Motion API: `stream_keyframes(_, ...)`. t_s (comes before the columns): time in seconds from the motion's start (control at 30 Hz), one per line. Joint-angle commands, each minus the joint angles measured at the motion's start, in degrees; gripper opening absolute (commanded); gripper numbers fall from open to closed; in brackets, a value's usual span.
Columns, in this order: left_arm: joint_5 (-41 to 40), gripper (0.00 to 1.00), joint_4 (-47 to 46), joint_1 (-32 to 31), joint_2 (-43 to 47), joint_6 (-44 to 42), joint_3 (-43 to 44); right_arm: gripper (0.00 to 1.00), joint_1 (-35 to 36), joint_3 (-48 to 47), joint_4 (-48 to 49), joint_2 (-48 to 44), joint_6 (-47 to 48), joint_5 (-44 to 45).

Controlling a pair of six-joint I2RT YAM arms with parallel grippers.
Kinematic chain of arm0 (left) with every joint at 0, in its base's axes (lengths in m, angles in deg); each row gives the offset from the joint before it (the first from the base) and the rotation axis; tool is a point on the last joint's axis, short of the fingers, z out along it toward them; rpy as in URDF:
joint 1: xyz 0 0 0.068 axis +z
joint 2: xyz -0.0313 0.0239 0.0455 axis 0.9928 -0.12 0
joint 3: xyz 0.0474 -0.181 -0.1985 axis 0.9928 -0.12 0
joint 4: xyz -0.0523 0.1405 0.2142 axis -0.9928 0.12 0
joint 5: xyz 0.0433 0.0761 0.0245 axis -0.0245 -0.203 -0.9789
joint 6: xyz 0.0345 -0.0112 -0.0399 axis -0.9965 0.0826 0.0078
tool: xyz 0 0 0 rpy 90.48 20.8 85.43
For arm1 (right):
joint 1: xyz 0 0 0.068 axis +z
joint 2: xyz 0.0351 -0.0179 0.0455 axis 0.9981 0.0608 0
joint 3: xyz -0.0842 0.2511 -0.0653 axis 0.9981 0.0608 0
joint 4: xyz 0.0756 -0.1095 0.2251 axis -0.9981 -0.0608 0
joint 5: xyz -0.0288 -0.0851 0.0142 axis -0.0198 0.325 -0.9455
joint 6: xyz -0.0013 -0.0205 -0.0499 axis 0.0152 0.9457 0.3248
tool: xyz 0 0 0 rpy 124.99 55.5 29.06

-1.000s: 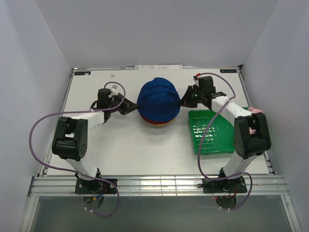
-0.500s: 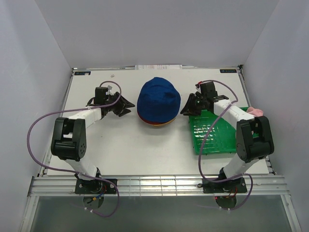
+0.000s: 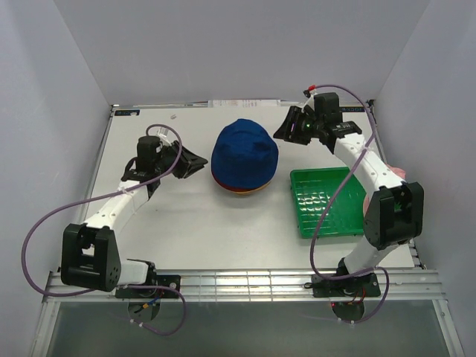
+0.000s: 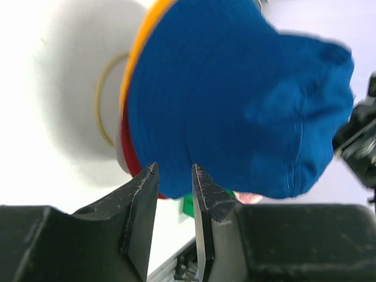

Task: Stack the hats

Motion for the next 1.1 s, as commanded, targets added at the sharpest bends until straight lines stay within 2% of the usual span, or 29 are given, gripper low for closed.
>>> stream_keyframes(0.0,-0.75,0.39,0.39,-3.56,2.96,1.68,-1.75,0.55,0.18,-7.52,2.92,5.78,2.52,-2.01)
stream_keyframes(0.2,-4.01,0.35,0.30,-12.43,3.67,3.44,-1.66,0.66,0.18,-16.23,8.29,16.24,2.53,-7.37)
stream_keyframes(0.3,-5.24,0.34,0.21,-14.72,3.76,3.88,-1.22,0.71,0.27,-20.98,10.49,20.46,1.47,-9.39)
stream_keyframes(0.47,-5.15,0.35,0.04,-15.35,2.18,3.97,-0.08,0.76,1.76,-28.53,11.46,26.18,1.03,-10.89)
stream_keyframes(0.6,-6.29,0.42,0.30,-15.35,-0.10,2.83,1.76,0.75,3.78,-31.71,8.39,28.20,3.49,-9.49)
stream_keyframes(0.77,-6.65,0.46,0.21,-15.09,-3.96,2.30,4.40,0.73,4.49,-21.98,12.85,23.64,4.11,-9.14)
stream_keyframes(1.07,-5.33,0.47,1.18,-11.22,-8.46,1.16,9.23,0.66,4.49,-3.95,19.80,13.36,4.37,-8.70)
